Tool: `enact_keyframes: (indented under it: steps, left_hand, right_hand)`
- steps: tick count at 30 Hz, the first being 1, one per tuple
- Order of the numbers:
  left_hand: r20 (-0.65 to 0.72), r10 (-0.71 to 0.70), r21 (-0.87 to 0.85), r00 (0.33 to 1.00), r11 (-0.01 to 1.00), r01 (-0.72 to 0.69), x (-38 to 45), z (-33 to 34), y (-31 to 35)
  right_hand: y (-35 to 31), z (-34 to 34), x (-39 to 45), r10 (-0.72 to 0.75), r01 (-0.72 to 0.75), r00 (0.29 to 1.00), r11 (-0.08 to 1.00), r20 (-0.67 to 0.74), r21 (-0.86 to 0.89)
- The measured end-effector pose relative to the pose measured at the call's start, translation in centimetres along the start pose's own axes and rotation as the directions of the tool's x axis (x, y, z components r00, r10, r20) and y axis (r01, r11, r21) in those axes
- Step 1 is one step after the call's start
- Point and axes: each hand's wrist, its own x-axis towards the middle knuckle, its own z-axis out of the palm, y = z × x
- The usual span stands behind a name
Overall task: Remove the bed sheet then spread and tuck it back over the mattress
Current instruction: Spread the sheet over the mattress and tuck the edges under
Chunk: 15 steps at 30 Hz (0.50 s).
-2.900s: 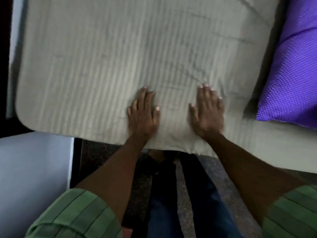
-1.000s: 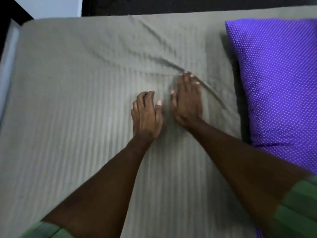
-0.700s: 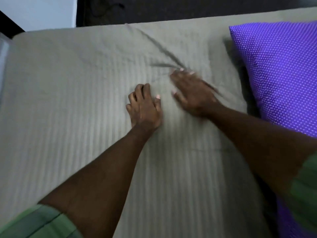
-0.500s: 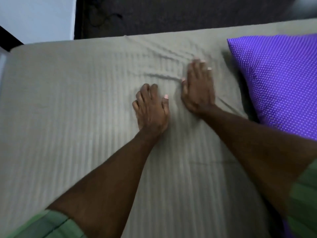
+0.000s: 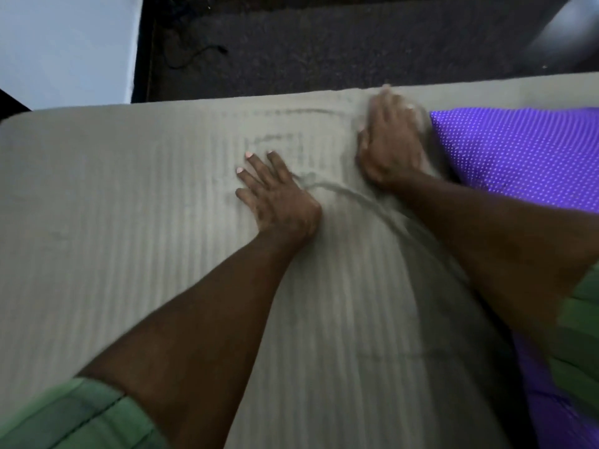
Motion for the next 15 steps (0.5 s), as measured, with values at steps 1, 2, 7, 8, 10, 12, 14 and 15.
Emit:
enact_keyframes:
  steps: [1,2,7,8,10,12,14,15]
  left_hand:
    - [-0.027,0.101,-0.013,0.995,0.995,-0.101,0.5,-0.1,0.6]
    - [-0.050,0.230,-0.023,0.972,0.973,-0.232,1.2,-0.1,0.8]
    - [-0.140,0.405,-0.121,0.903,0.899,-0.422,3.6,1.1,-0.7]
    - [-0.147,0.405,-0.133,0.902,0.896,-0.424,3.6,1.2,-0.9]
    - [-0.137,0.399,-0.175,0.907,0.891,-0.418,3.4,1.2,-0.8]
    - [-0.118,0.380,-0.219,0.917,0.891,-0.397,3.5,1.1,-0.6]
    - [-0.103,0.391,-0.212,0.915,0.890,-0.404,3.4,1.1,-0.8]
    - [-0.101,0.406,-0.192,0.908,0.888,-0.418,3.4,1.4,-1.0]
  right_hand:
    - [-1.3,0.6,-0.3,-0.161,0.161,0.987,0.986,-0.014,0.048]
    - [-2.6,1.5,-1.1,-0.310,0.308,0.951,0.947,0.008,0.092]
    - [-1.7,4.0,-0.2,-0.502,0.496,0.862,0.865,0.072,0.079]
    - [-0.6,3.9,0.7,-0.478,0.475,0.875,0.878,0.079,0.057]
    - [1.2,3.7,3.0,-0.351,0.345,0.932,0.935,0.088,0.080]
    - [1.0,3.3,4.8,-0.236,0.229,0.969,0.969,0.077,0.097]
    - [0.5,3.0,4.7,-0.162,0.157,0.986,0.980,0.027,0.123]
    - [0.9,2.9,3.8,-0.104,0.108,0.994,0.985,-0.032,0.138]
